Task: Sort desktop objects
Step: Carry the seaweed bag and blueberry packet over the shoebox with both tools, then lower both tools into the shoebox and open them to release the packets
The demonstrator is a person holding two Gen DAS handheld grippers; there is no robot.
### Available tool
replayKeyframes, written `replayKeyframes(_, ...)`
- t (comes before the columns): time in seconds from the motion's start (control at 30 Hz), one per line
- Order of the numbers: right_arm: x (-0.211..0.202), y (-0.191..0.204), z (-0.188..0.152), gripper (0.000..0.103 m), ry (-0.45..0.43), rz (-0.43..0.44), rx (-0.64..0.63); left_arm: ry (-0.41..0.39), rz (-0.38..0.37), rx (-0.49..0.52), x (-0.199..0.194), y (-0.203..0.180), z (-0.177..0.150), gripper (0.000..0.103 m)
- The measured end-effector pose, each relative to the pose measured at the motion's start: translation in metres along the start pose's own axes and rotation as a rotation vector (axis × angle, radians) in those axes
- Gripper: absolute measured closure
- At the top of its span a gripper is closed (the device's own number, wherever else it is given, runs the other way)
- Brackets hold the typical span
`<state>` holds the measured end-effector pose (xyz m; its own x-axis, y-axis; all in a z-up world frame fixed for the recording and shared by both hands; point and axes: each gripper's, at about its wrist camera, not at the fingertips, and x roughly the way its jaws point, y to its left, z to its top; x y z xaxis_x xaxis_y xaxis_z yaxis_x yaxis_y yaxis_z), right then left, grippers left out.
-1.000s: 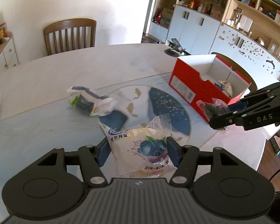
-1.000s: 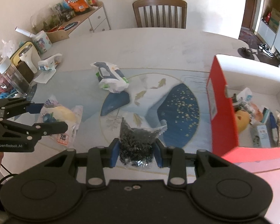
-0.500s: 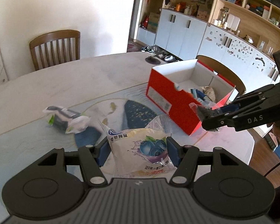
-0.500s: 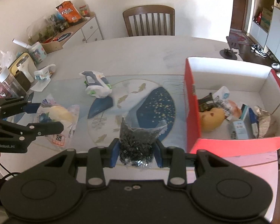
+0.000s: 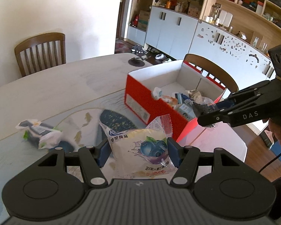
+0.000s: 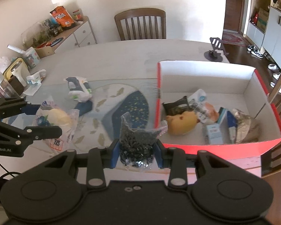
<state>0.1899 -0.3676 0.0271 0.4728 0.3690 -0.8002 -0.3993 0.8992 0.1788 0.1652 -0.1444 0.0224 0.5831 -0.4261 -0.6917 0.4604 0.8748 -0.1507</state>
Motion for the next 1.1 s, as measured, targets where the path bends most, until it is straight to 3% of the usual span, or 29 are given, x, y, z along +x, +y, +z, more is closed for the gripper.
replayKeyframes(0.67, -0.004, -0.091, 0.027, 0.067, -0.025, -0.038, 0.035, -0.014, -0.010, 0.062, 0.047, -0.046, 0.059, 0.040)
replayKeyframes(1.1, 0.007, -0.145, 0.040, 0.067, -0.014, -0.117, 0.069, 0.021, -0.058, 0.129, 0.095, -0.076, 0.092, 0.041)
